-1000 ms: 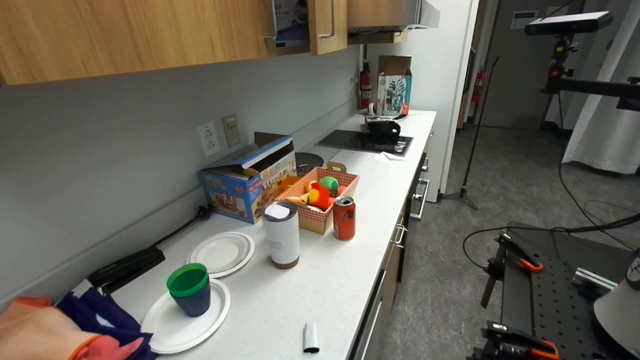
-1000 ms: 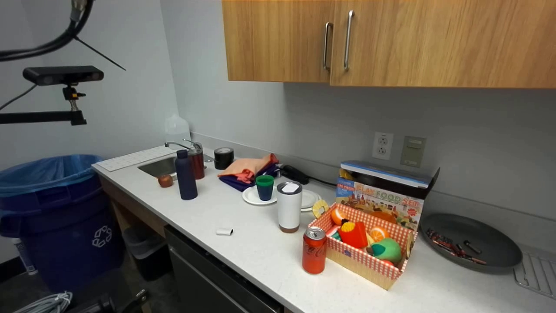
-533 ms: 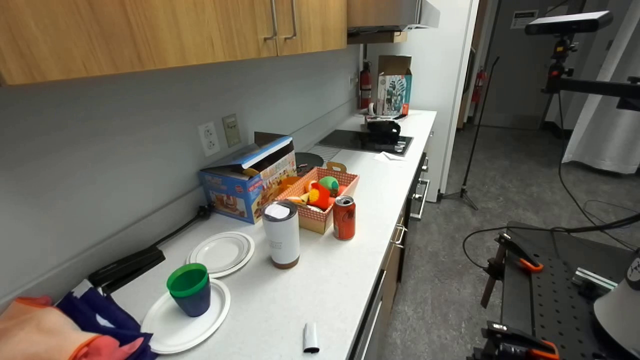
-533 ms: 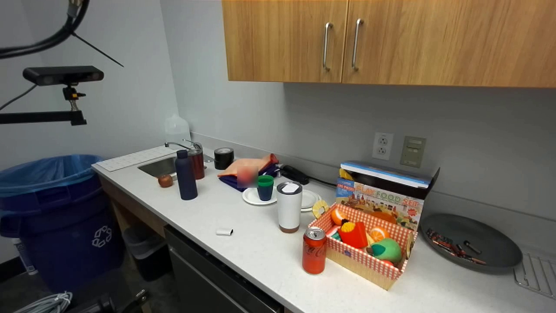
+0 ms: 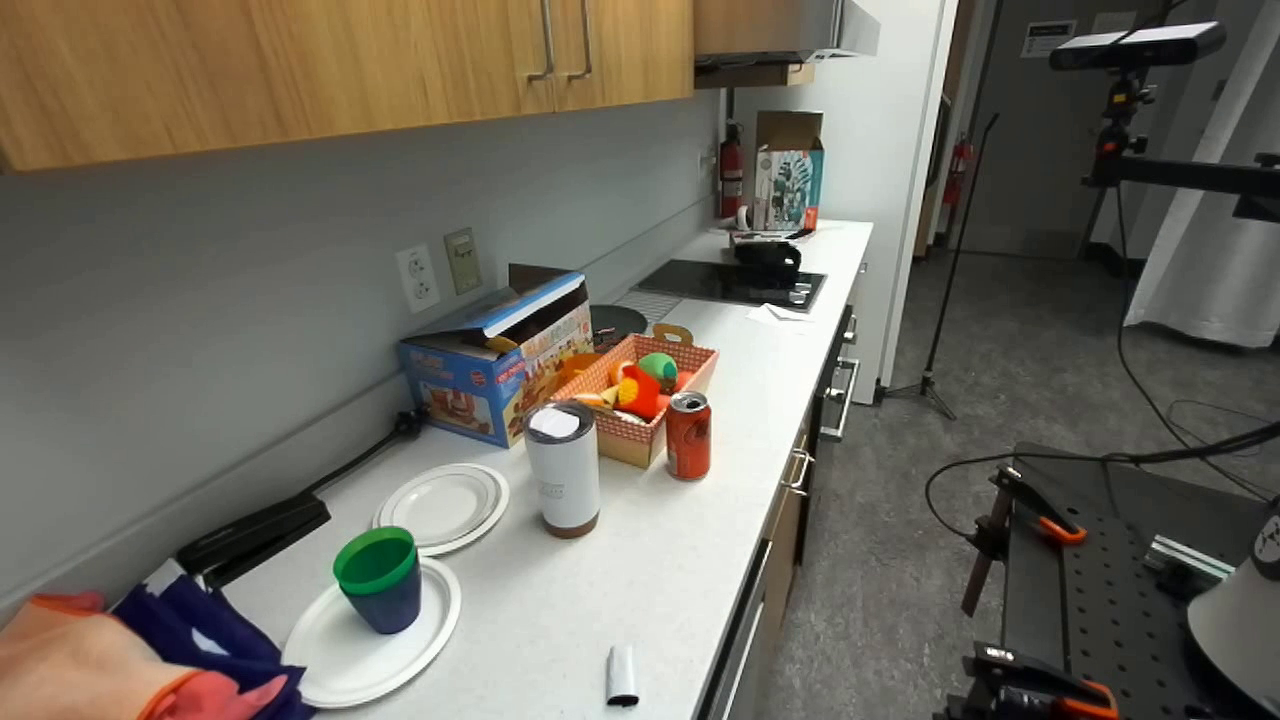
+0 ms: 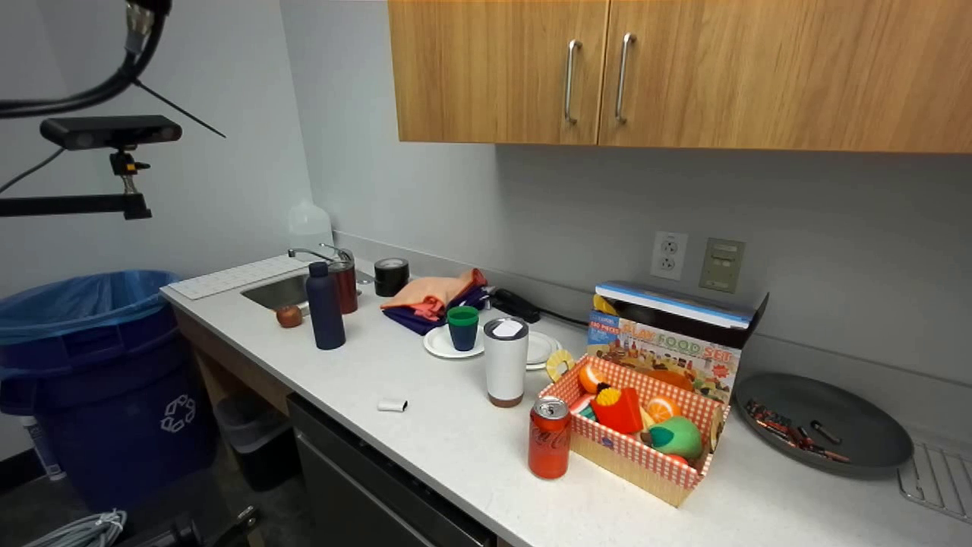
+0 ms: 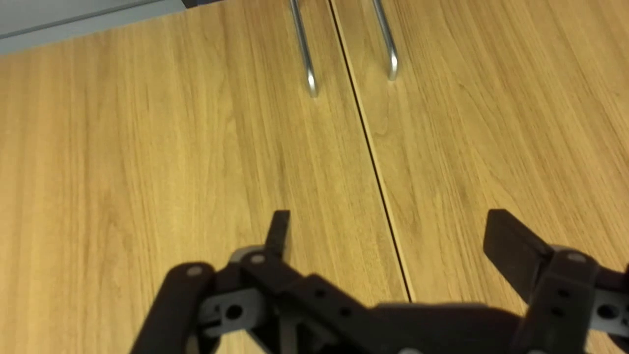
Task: Close the open upper cabinet door.
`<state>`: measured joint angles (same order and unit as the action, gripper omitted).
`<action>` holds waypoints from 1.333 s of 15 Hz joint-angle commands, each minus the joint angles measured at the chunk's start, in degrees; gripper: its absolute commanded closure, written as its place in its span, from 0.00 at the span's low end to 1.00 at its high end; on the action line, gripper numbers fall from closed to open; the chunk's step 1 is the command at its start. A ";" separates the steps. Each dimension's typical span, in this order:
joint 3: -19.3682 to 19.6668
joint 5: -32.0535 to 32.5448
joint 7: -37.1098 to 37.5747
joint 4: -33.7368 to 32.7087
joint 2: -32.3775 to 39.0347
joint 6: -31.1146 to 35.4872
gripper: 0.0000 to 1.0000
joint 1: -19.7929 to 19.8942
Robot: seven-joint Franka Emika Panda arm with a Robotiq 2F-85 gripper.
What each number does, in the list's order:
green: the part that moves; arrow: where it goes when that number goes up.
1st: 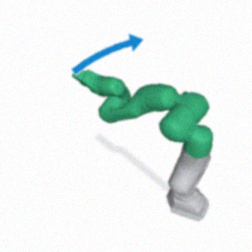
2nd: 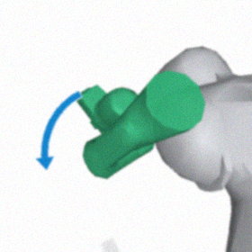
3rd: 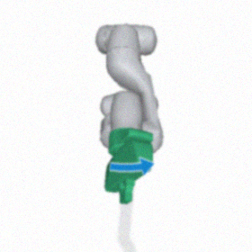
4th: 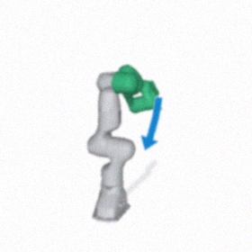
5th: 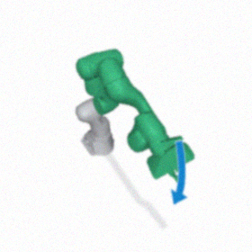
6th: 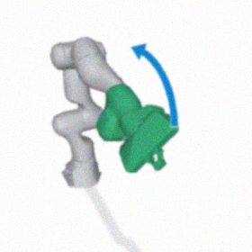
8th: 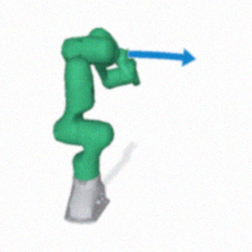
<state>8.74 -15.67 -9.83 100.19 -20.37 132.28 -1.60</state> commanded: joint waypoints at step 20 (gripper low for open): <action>-1.02 4.95 4.68 24.85 -23.43 -11.34 0.00 3.08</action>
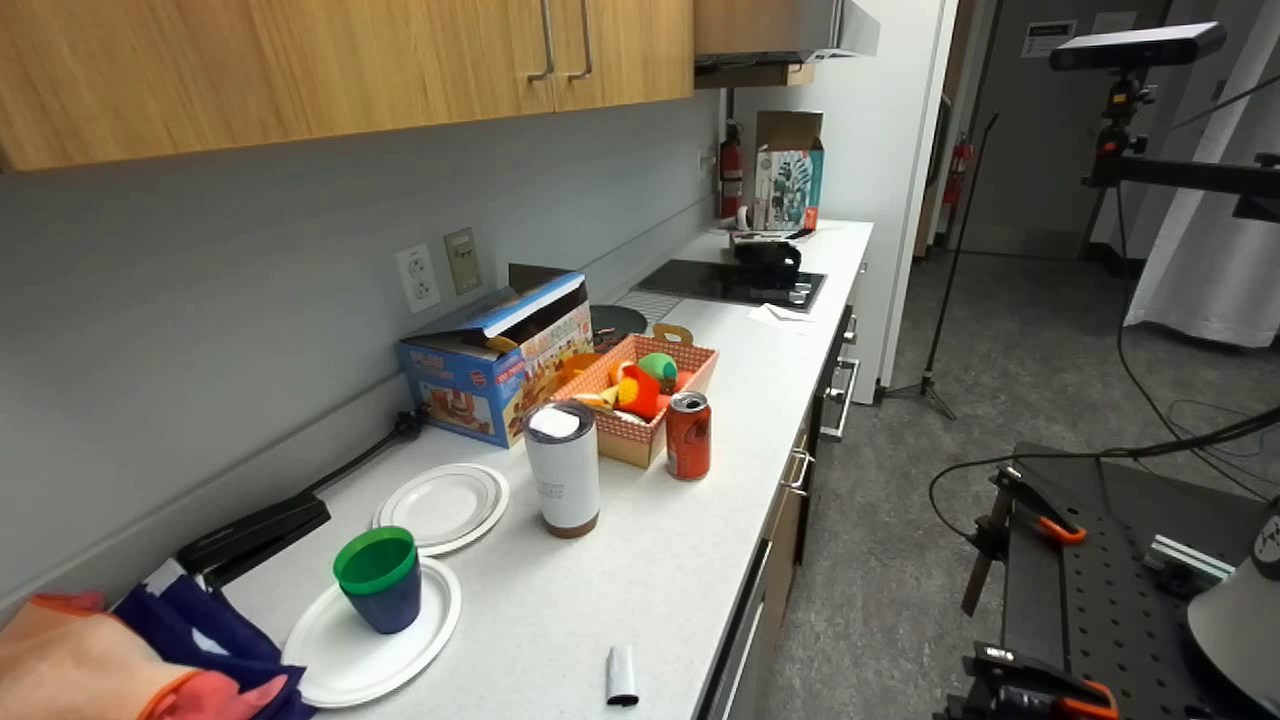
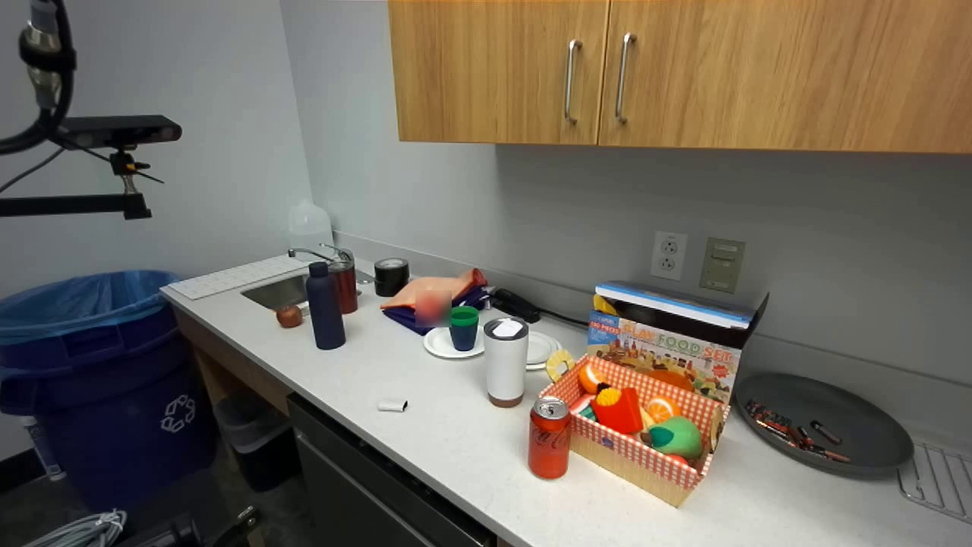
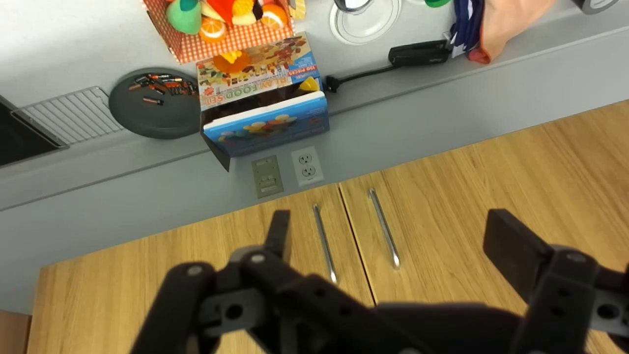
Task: Close the open upper cabinet door.
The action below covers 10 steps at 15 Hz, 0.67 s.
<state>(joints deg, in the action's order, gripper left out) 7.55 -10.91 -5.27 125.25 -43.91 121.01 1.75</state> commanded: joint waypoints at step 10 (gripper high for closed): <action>0.23 0.29 0.29 0.96 -1.18 -0.69 0.00 0.32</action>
